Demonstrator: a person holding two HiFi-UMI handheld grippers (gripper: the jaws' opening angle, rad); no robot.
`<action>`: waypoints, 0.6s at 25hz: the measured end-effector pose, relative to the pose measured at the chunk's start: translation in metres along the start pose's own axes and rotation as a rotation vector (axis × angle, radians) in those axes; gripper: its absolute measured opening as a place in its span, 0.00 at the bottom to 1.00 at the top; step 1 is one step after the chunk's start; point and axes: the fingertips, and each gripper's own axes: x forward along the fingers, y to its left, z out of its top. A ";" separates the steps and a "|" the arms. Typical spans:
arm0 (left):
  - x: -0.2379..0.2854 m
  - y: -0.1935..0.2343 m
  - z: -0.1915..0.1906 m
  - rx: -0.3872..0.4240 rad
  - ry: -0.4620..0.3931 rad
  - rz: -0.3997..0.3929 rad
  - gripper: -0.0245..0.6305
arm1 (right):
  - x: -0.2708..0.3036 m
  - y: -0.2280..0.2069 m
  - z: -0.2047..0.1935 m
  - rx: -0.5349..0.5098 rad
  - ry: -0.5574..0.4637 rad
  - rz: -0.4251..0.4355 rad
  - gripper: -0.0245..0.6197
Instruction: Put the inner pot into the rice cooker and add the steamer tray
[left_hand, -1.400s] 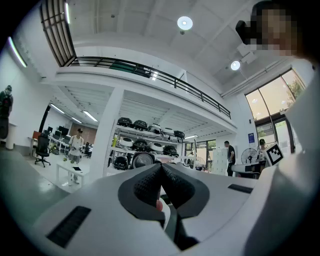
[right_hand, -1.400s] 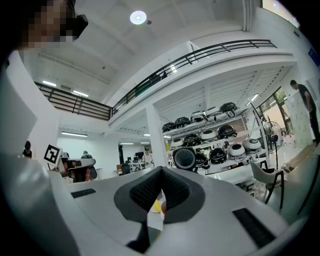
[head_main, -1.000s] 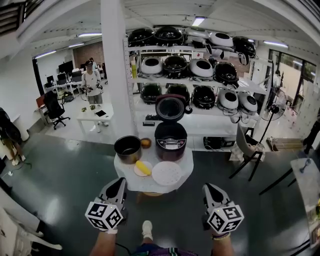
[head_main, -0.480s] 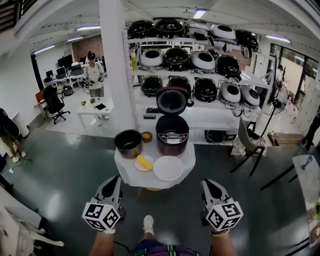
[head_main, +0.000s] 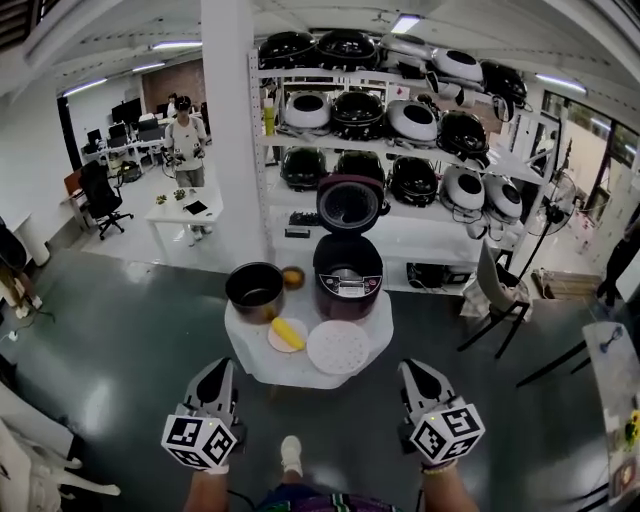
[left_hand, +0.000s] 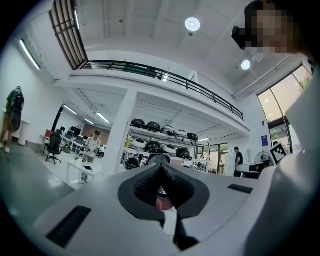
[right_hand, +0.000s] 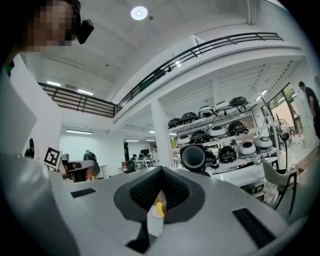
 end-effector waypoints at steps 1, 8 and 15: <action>0.004 0.006 0.001 -0.004 -0.010 0.005 0.07 | 0.008 0.002 0.002 -0.011 0.004 0.009 0.05; 0.062 0.056 0.017 -0.025 -0.048 0.021 0.07 | 0.086 0.005 0.029 -0.065 0.012 0.069 0.05; 0.143 0.095 0.044 0.002 -0.047 -0.053 0.07 | 0.173 -0.012 0.055 -0.015 -0.024 0.052 0.05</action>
